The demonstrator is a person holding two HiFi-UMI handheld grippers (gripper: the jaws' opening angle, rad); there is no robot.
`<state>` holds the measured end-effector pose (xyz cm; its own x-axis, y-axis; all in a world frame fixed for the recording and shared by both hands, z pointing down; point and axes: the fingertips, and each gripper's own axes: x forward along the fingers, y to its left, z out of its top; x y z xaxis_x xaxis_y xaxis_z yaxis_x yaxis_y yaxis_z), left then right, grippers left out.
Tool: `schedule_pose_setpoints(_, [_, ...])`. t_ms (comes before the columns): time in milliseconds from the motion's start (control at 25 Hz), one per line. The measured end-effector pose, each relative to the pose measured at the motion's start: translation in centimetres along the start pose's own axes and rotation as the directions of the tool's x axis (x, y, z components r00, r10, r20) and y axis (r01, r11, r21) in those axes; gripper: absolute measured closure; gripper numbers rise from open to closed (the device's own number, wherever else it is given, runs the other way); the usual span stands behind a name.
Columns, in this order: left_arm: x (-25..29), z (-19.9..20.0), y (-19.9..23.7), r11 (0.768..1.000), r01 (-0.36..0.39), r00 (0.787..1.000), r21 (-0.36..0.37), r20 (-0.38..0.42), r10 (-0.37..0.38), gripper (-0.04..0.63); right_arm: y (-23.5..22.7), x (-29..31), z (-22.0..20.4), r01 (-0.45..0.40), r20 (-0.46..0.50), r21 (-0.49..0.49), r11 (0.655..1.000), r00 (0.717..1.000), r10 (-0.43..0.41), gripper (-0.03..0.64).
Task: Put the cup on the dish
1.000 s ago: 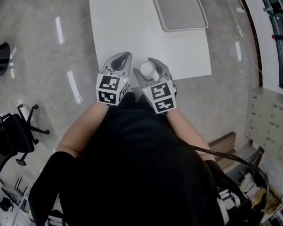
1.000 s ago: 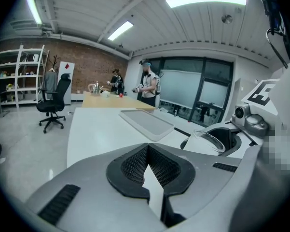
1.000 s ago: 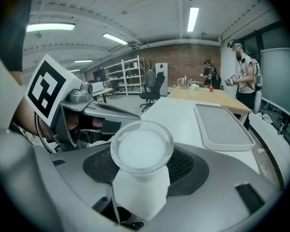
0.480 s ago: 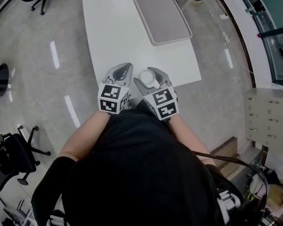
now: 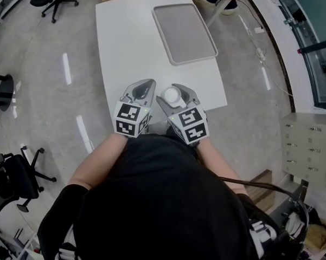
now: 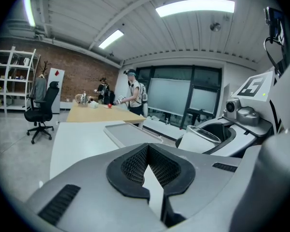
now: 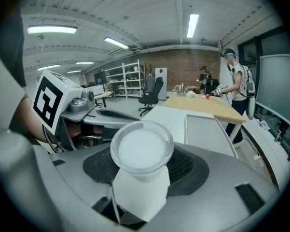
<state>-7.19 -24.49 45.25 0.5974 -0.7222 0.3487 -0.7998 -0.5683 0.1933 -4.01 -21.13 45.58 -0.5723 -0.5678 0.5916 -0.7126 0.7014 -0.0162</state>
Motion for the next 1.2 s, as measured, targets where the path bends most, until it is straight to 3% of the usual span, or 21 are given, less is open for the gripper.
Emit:
schedule_pose_setpoints(360, [4.3,3.7,-1.7,0.998,-0.062,0.998,-0.017,0.02,0.062,0.589,-5.8,-1.0,1.6,-0.099,0.007,-0.064,0.993,0.995,0.1,0.368])
schedule_pose_setpoints(720, [7.3,7.4,-3.1,0.996,-0.077,0.995,-0.046,0.051,0.08,0.589,-9.6,-2.4,3.2,-0.153,0.019,-0.103,0.983,0.988,0.155,0.368])
schedule_pose_setpoints(1200, [8.7,10.9,-4.3,0.994,-0.099,0.992,-0.054,0.068,0.102,0.589,-12.7,-3.9,5.2,-0.163,0.057,-0.132,0.978,0.984,0.172,0.368])
